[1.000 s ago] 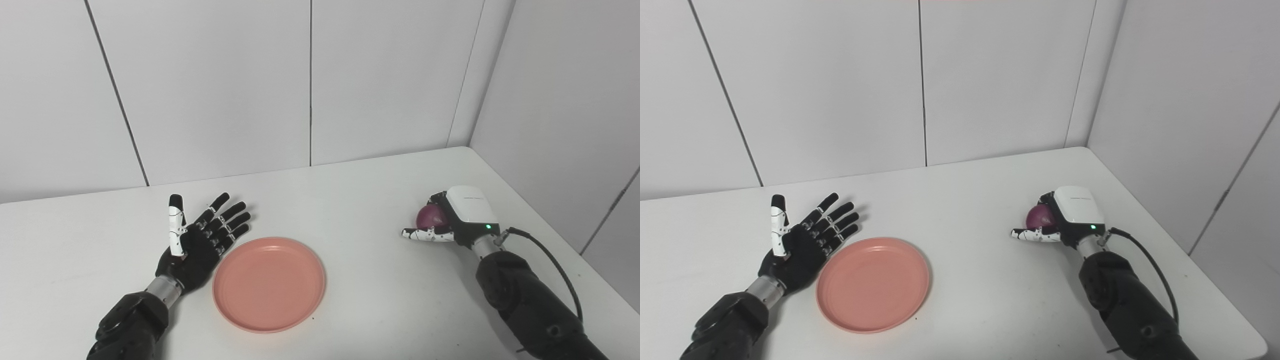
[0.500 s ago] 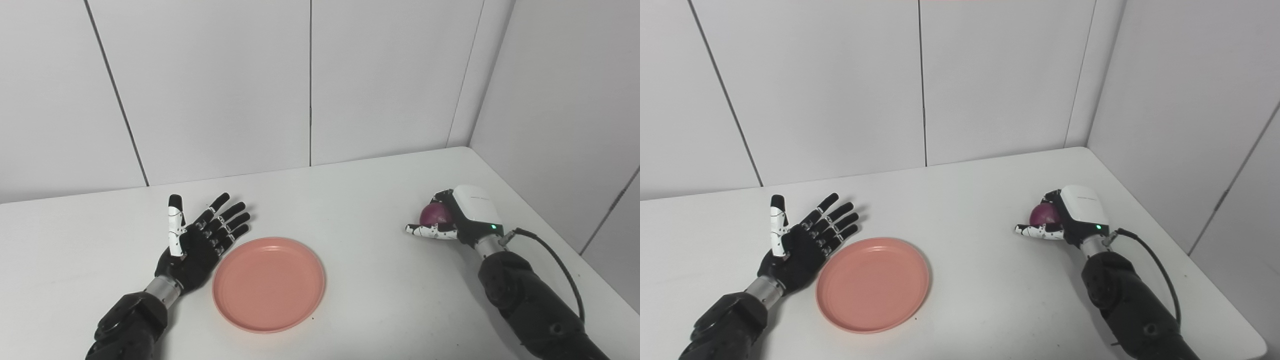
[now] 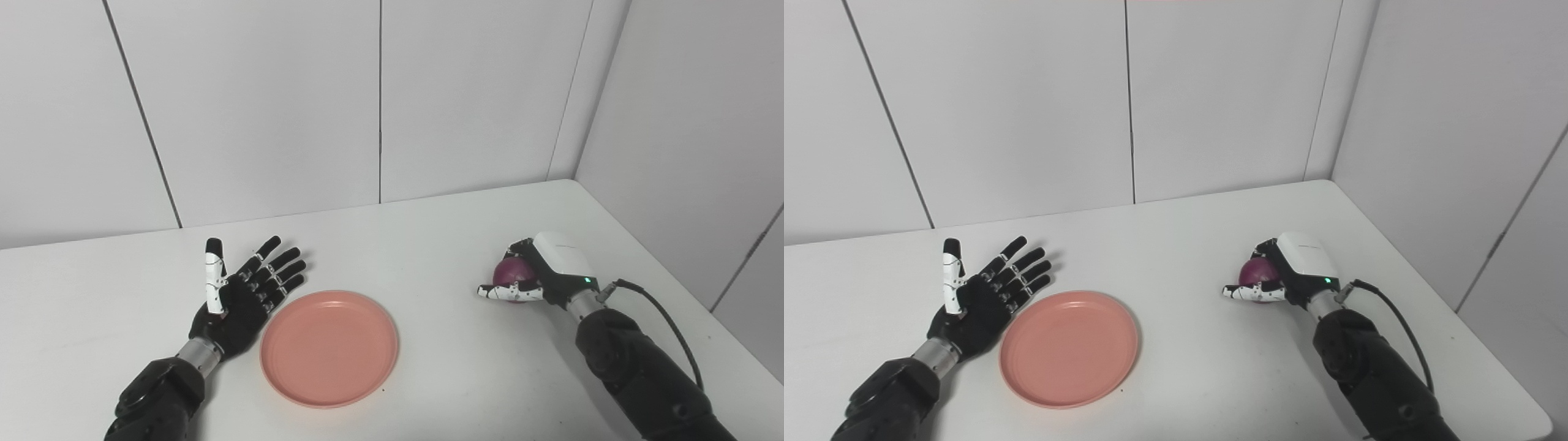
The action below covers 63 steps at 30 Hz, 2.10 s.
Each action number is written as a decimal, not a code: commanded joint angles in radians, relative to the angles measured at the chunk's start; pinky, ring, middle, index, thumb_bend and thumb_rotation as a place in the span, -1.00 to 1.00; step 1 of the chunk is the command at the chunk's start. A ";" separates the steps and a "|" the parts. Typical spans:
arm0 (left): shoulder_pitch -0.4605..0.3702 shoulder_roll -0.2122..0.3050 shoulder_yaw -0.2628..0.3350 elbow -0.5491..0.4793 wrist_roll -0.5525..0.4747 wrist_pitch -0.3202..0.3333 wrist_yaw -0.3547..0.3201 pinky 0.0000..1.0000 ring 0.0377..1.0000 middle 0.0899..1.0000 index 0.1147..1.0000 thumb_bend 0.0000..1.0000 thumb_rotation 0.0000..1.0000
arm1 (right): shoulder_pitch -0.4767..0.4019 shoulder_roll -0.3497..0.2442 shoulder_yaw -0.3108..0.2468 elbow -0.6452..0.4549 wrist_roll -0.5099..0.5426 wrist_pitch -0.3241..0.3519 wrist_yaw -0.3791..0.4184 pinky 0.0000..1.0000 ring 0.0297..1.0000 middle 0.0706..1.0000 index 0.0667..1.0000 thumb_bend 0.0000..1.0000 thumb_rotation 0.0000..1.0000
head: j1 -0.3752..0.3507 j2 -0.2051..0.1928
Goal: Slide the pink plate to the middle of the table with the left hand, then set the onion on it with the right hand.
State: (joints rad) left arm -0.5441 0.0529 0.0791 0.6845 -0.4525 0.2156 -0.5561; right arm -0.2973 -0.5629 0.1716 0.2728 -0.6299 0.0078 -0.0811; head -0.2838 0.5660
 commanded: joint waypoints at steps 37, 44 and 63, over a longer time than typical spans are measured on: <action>0.052 -0.080 -0.026 0.023 0.054 0.033 0.138 0.62 0.55 0.55 0.82 0.71 0.96 | -0.205 0.224 0.237 -0.308 -0.222 -0.113 0.214 -0.61 -0.53 -0.45 -0.23 -0.07 0.04 | 0.268 0.007; 0.053 -0.099 -0.031 0.033 0.058 0.010 0.148 0.61 0.54 0.54 0.81 0.72 0.96 | -0.201 0.250 0.279 -0.283 -0.238 -0.121 0.236 -0.59 -0.52 -0.41 -0.18 -0.08 0.05 | 0.328 0.009; 0.063 -0.096 -0.032 0.026 0.055 0.009 0.136 0.66 0.56 0.61 0.79 0.76 0.92 | -0.196 0.247 0.312 -0.064 -0.268 -0.226 0.111 -0.67 -0.59 -0.48 -0.22 -0.09 -0.08 | 0.337 0.013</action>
State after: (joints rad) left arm -0.5335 -0.0473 0.0646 0.6683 -0.4371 0.1636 -0.4481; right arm -0.4510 -0.3085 0.4904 0.2083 -0.8916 -0.1809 0.0589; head 0.0522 0.5783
